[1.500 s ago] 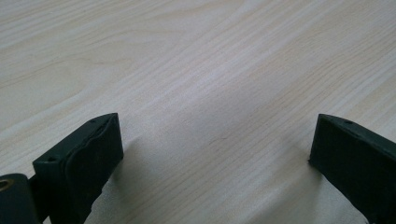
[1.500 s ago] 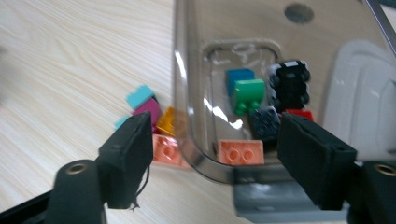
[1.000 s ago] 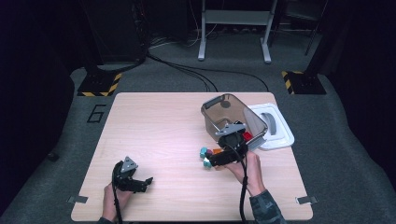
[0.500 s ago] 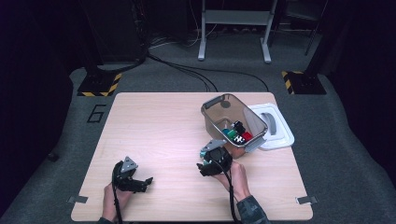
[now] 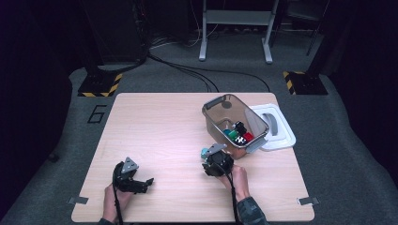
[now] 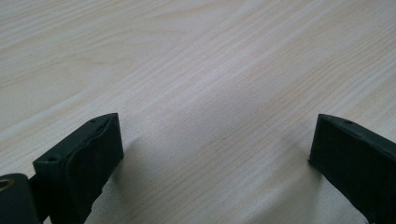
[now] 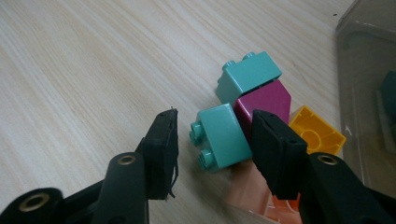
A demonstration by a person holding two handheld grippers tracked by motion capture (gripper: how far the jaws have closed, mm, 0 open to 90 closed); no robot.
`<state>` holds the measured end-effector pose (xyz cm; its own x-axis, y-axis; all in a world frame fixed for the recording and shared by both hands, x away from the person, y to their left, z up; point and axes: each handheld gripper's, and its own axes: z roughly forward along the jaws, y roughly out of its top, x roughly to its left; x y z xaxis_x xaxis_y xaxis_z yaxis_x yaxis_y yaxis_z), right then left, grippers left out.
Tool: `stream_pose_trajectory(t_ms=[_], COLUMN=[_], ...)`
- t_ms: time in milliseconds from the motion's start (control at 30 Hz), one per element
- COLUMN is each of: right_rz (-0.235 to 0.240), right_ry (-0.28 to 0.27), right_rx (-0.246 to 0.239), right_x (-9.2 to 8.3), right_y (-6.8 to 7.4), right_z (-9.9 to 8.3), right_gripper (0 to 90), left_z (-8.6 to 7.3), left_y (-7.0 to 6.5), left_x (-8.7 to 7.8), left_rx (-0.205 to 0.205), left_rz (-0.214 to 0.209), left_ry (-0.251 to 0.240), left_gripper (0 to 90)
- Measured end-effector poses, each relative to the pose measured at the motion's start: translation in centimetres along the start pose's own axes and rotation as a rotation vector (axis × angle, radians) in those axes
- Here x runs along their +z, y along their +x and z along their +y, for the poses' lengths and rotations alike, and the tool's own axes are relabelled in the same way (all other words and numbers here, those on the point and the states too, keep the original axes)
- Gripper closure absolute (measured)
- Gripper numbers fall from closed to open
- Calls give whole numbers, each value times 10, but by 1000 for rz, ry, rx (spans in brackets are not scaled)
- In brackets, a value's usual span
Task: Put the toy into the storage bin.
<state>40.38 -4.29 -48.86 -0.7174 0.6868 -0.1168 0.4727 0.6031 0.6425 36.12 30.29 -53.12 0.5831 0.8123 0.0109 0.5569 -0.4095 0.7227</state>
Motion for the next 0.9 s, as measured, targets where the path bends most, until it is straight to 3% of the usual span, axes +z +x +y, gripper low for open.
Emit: stream_pose_trajectory(t_ms=[200,267,500,667,900], right_rz=[-18,-16,-6,6,33], right_ry=[25,26,27,1,-54], right_rx=[5,29,30,46,85], right_x=[4,5,5,1,-19], right_y=[3,4,2,0,-5], right_z=[-3,-4,-3,-1,7], right_gripper=[633,650,671,673,674], left_z=[0,0,0,0,0], left_y=[0,0,0,0,0], left_x=[0,0,0,0,0], left_rx=[0,0,3,-1,4], left_rz=[0,0,0,-3,-1], left_ry=[0,0,1,0,1], left_gripper=[24,24,24,24,25])
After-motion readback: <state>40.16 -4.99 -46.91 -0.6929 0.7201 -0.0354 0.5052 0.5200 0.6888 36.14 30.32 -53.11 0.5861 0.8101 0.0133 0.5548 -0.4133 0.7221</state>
